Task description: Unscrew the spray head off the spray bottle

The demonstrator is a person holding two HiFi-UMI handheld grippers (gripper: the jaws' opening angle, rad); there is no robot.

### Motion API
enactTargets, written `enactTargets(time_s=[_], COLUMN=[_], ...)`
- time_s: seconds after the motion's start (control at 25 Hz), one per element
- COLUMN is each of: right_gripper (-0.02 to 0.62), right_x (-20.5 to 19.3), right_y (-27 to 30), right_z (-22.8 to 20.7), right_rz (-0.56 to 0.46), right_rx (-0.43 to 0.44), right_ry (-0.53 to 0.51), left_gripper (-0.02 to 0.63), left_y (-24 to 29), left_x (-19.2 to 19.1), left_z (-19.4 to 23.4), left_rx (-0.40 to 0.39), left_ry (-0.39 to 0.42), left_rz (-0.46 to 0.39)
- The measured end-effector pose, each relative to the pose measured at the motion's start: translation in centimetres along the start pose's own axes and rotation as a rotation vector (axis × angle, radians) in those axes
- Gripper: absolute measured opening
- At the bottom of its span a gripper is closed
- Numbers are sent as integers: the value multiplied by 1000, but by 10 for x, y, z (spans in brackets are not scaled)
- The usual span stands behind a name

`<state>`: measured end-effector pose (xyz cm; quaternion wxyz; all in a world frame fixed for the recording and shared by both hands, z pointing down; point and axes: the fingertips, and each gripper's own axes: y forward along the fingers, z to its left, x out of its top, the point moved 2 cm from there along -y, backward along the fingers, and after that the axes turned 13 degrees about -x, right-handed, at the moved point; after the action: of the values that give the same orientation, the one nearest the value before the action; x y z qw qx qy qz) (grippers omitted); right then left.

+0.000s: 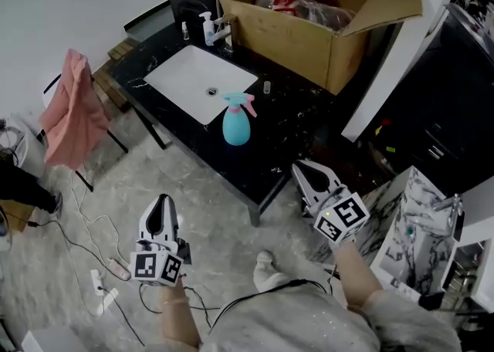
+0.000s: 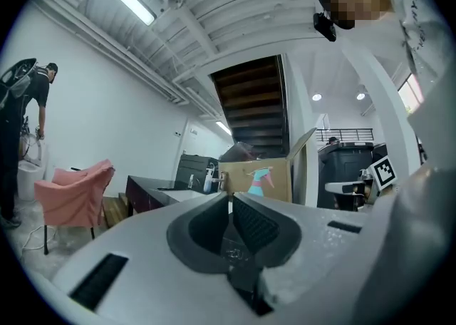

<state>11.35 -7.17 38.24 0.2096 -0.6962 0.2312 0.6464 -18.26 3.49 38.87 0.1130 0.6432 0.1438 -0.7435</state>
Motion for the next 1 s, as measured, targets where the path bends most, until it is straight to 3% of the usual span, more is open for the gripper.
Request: enactTargets(time_s=[0.32,0.52,0.64,0.84,1.0], right_gripper=[5,39,91,155,187], right_x=[7,13,18,26,29], right_y=[46,78,99,135,159], right_z=[-25,-23,-18,-8,0], right_rz=[-13,-21,-16,-7,-2], right_rx=[51,112,159,219,246], right_ry=[-14,-25,-19,-9,10], left_gripper=[8,15,126,224,292], left_y=[72,109,134,176,209], left_x=[-8,-17,-21,-32,-43], left_z=[0,-12,-17,-13,-9], left_rx=[-87,-206,-260,-340,-432], left_ry=[-13,-62,-71,-56,25], left_rz=[-7,5,35,114,225])
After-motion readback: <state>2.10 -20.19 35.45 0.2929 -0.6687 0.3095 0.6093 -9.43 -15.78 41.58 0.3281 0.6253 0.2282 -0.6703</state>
